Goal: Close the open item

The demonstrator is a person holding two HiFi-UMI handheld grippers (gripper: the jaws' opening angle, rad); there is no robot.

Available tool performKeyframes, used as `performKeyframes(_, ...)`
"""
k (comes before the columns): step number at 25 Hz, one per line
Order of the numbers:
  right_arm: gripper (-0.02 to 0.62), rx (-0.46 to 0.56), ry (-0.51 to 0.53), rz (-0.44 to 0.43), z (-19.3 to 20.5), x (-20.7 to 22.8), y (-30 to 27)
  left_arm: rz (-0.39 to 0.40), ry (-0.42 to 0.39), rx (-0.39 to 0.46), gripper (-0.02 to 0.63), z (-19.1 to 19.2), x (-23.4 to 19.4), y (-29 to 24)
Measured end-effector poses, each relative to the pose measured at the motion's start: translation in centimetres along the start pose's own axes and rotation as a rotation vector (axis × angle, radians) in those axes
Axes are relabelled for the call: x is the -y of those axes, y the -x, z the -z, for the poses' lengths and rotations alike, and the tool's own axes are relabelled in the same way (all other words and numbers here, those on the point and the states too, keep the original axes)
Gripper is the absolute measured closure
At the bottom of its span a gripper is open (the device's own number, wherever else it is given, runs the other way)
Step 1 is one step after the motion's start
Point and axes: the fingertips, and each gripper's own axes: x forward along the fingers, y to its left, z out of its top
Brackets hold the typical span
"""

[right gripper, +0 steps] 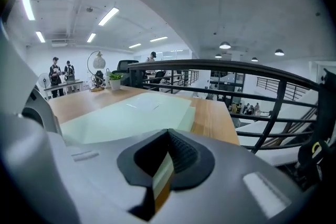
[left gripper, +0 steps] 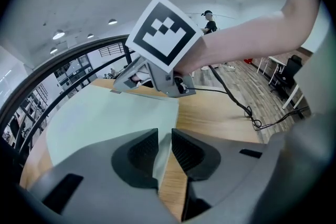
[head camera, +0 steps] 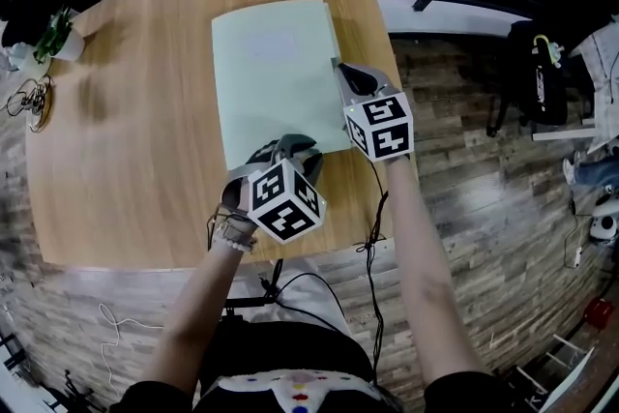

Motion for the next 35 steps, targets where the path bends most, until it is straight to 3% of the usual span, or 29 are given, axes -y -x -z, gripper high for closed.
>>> performKeyframes(9, 0.589, -0.098, 0.054, -0.009, 1.4, -0.4, -1.4, -0.006, 0.019, 0.064, 0.526, -0.3, -0.3, 0.7)
performKeyframes(12, 0.589, -0.103, 0.049, -0.01, 1.4, -0.3, -1.4, -0.048, 0.014, 0.119, 0.594, -0.7, -0.5, 2.0)
performKeyframes(14, 0.589, -0.106, 0.054, -0.005, 1.3, -0.3, -1.4, -0.077, 0.034, 0.171, 0.597, -0.7, -1.0, 3.4)
performKeyframes(22, 0.588, -0.009, -0.002, 0.032, -0.5, 0.0, 0.1, -0.185, 0.162, 0.34, 0.6, -0.2, -4.4, 9.8)
performKeyframes(30, 0.588, -0.041, 0.095, 0.032, -0.7, -0.8, 0.0, -0.2, 0.181, 0.348, 0.6, 0.6, -5.1, 10.7)
performKeyframes(35, 0.588, -0.116, 0.148, 0.043, 0.5, -0.8, -1.7, -0.205, 0.194, 0.352, 0.6, 1.1, -5.0, 11.0)
